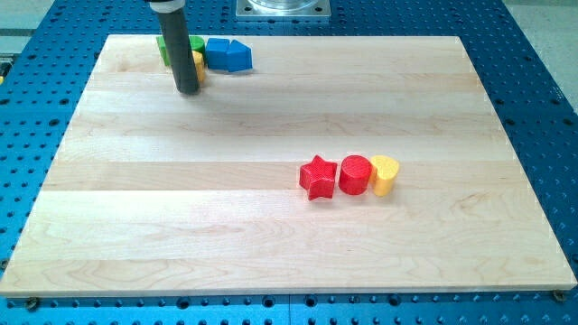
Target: Separate the triangle from the cube
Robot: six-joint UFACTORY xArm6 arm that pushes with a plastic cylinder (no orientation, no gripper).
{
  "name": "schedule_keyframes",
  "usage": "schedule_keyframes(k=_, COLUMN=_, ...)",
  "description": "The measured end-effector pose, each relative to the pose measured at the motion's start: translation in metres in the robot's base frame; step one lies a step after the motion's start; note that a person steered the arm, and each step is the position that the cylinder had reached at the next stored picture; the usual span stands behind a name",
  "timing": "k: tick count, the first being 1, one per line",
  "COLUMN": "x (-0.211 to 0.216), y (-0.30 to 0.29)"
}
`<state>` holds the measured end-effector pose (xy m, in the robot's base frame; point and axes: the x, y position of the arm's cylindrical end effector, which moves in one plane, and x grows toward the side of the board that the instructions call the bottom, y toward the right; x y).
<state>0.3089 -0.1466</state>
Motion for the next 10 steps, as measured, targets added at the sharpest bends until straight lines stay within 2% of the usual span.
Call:
schedule_keyframes(k=1, x=0.016, y=0.048)
schedule_keyframes(k=2, x=-0.014, y=0.138)
schedule_keyframes(k=3, x=-0.097, y=0.136)
schedule_keyframes(k=4, x=-0.115, y=0.071)
schedule_keyframes(k=5, x=-0.116, y=0.019)
schedule_keyframes(k=7, x=-0.073, y=0.043)
schedule_keyframes(k=8, x=-0.058, y=0.098)
schedule_keyframes(k=9, x=-0.008, y=0.121)
schedule_keyframes(k=10, x=-0.002, y=0.204)
